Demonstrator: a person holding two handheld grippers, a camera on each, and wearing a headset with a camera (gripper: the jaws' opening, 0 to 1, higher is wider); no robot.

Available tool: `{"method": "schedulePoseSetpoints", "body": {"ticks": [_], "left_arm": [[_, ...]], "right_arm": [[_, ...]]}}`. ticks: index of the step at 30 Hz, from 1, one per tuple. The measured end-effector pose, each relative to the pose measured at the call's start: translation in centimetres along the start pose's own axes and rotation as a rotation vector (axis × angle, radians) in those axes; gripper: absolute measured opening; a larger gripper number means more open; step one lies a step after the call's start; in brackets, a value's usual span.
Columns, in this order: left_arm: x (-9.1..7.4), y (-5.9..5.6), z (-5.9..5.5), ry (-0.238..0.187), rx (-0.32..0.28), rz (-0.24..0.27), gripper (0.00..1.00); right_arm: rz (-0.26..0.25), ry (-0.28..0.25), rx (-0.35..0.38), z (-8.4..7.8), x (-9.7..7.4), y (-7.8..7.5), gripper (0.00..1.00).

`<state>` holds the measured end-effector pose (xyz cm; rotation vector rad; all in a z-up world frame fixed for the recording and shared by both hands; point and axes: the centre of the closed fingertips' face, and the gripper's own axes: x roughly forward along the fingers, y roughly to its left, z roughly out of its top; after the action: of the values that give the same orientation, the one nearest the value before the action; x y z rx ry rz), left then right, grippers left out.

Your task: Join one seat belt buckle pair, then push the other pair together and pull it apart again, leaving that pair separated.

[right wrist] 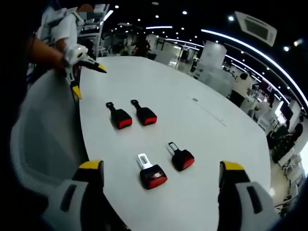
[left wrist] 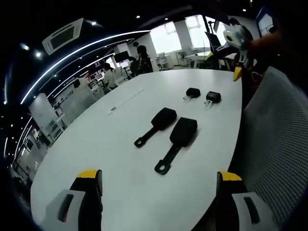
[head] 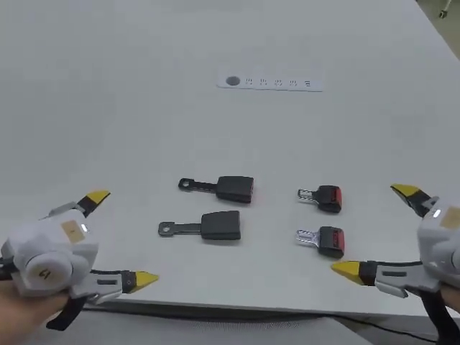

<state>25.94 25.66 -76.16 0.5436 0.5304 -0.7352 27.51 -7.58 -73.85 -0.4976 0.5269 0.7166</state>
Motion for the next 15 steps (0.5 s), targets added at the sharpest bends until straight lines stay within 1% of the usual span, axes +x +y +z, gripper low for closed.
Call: {"method": "schedulePoseSetpoints", "body": {"ticks": [4, 6, 8, 10, 11, 12, 15], "left_arm": [[-0.1, 0.4, -0.1, -0.003, -0.024, 0.01, 1.0], [-0.2, 0.6, -0.1, -0.007, -0.034, 0.013, 1.0], [-0.2, 0.6, -0.1, -0.007, -0.037, 0.013, 1.0], [-0.2, 0.6, -0.1, -0.005, -0.035, 0.012, 1.0], [-0.2, 0.6, -0.1, -0.003, -0.031, 0.013, 1.0], [-0.2, 0.7, -0.2, 0.0, -0.015, 0.022, 1.0], [-0.1, 0.7, -0.4, 0.008, -0.008, 0.021, 1.0]], "right_arm": [[0.0, 0.013, 0.014, -0.2, 0.3, 0.3, 1.0], [0.021, 0.049, 0.064, -0.8, 0.3, 0.9, 0.97], [0.021, 0.055, 0.063, -0.9, 0.5, 1.0, 0.97], [0.037, 0.064, 0.112, -0.9, 0.6, 1.3, 0.95], [0.038, 0.064, 0.158, -0.8, 0.6, 1.4, 0.95], [0.032, 0.068, 0.175, -0.8, 0.5, 1.3, 0.94], [0.028, 0.07, 0.184, -0.8, 0.7, 0.9, 0.92]]}}
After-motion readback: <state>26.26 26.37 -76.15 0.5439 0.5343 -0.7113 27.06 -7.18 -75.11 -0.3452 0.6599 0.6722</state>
